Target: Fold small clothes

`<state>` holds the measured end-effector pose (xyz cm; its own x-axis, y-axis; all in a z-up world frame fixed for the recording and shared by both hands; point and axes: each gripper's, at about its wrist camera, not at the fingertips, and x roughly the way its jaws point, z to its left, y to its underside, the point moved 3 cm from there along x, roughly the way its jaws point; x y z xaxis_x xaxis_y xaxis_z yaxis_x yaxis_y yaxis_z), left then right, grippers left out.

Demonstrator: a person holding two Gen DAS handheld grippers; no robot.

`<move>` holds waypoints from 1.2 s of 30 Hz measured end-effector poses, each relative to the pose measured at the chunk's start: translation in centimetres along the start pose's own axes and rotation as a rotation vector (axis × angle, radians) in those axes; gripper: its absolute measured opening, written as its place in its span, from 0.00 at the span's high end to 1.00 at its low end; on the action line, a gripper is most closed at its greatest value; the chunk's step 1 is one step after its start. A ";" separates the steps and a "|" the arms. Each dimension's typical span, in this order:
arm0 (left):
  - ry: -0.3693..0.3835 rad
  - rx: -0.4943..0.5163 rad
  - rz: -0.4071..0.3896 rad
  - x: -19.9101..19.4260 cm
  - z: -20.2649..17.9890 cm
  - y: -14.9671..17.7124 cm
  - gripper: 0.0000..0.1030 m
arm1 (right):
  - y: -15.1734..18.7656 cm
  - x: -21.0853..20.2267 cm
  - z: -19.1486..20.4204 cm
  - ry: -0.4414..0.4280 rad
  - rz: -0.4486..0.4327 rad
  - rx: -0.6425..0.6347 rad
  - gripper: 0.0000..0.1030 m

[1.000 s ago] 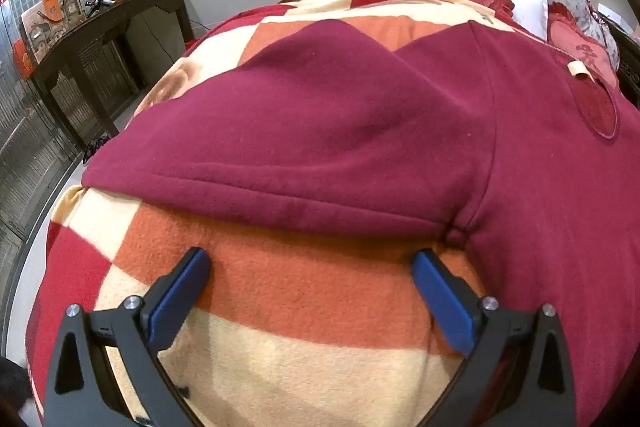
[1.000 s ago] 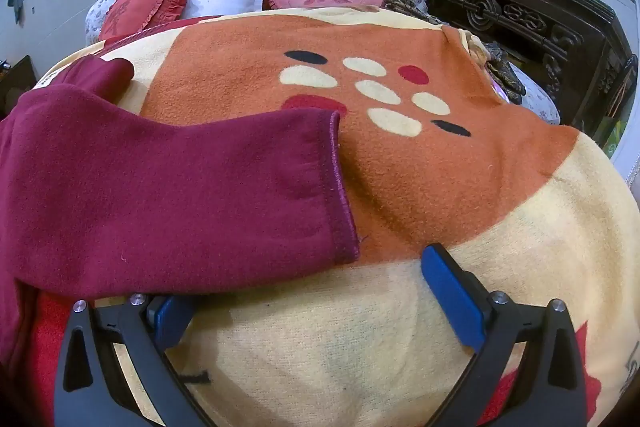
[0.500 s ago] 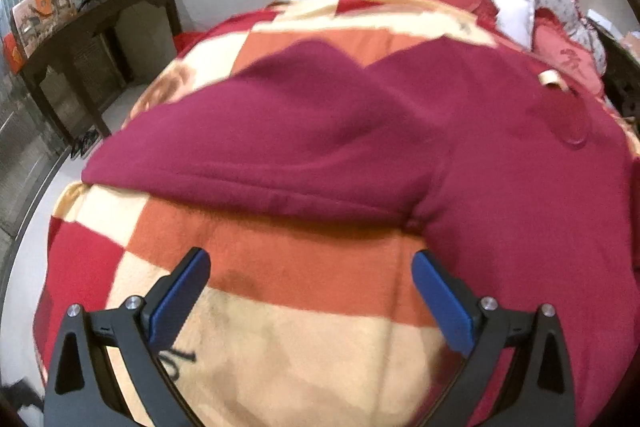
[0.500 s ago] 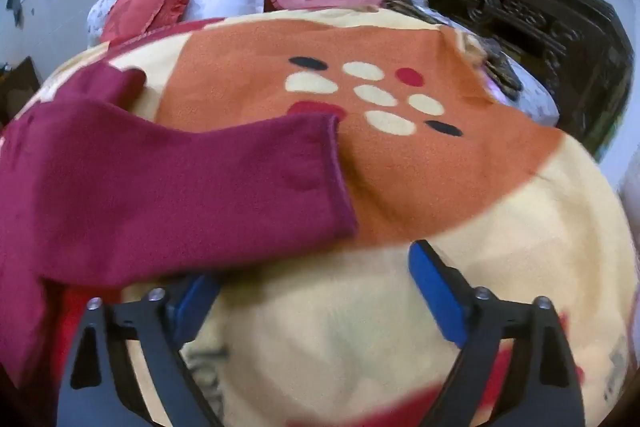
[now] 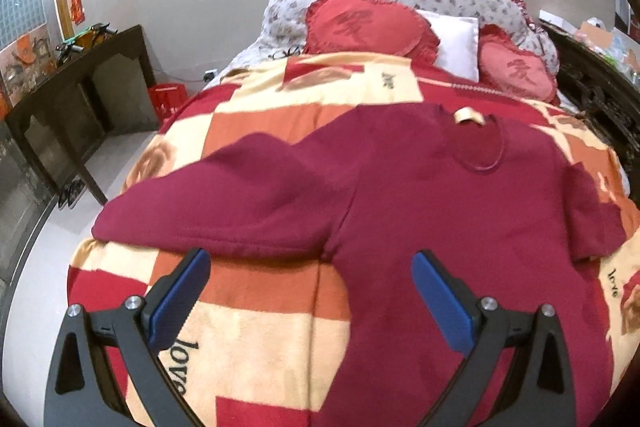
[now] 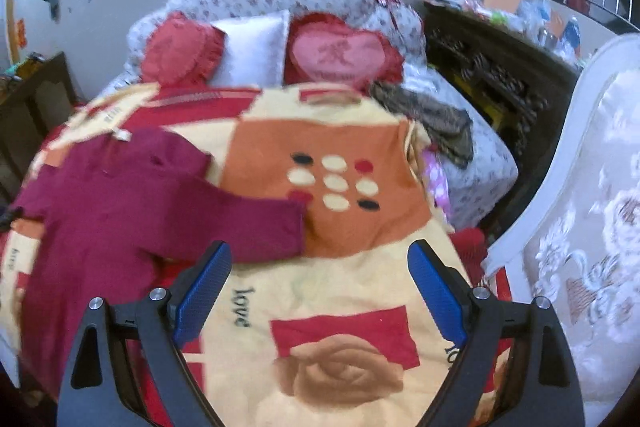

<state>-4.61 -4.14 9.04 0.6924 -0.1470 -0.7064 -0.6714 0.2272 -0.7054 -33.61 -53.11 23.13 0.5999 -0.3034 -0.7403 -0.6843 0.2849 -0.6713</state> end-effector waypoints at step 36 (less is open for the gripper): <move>0.019 -0.054 0.033 5.1 1.0 -1.1 0.01 | -0.1 12.9 30.6 -0.268 0.041 -0.085 0.00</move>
<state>-0.07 -4.22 6.26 0.6647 -0.1581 -0.7301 -0.7077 0.1799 -0.6832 -13.10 -29.27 12.53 0.6516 -0.0393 -0.7575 -0.7355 0.2112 -0.6437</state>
